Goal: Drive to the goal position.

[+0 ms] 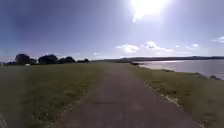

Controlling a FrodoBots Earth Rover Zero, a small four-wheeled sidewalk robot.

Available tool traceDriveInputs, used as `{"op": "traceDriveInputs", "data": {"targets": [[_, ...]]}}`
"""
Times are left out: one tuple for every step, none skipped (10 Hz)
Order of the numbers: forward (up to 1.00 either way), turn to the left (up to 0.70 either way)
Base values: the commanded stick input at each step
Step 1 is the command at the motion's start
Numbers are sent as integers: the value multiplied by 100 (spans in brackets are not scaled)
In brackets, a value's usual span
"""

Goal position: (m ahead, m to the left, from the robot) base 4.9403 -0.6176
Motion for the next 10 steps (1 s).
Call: {"op": "traceDriveInputs", "data": {"targets": [[70, 5], [70, 5], [70, 5], [70, 5], [70, 5], [70, 5], [70, 5], [70, 5], [70, 5], [70, 5]]}}
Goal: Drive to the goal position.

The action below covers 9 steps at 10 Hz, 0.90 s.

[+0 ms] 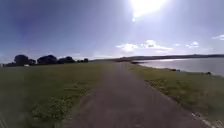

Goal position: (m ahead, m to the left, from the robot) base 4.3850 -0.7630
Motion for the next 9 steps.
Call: {"op": "traceDriveInputs", "data": {"targets": [[70, 5], [70, 5], [70, 5], [70, 5], [70, 5], [70, 5], [70, 5], [70, 5], [70, 5]]}}
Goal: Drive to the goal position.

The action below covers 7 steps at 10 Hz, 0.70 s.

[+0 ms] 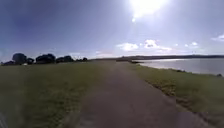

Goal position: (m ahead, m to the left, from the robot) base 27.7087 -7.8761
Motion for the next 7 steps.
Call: {"op": "traceDriveInputs", "data": {"targets": [[70, 5], [70, 5], [70, 5], [70, 5], [70, 5], [70, 5], [70, 5]]}}
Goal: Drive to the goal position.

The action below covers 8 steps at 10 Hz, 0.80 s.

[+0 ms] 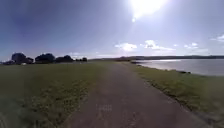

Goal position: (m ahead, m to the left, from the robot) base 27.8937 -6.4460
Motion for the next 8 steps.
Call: {"op": "traceDriveInputs", "data": {"targets": [[70, 5], [70, 5], [70, 5], [70, 5], [70, 5], [70, 5], [70, 5], [70, 5]]}}
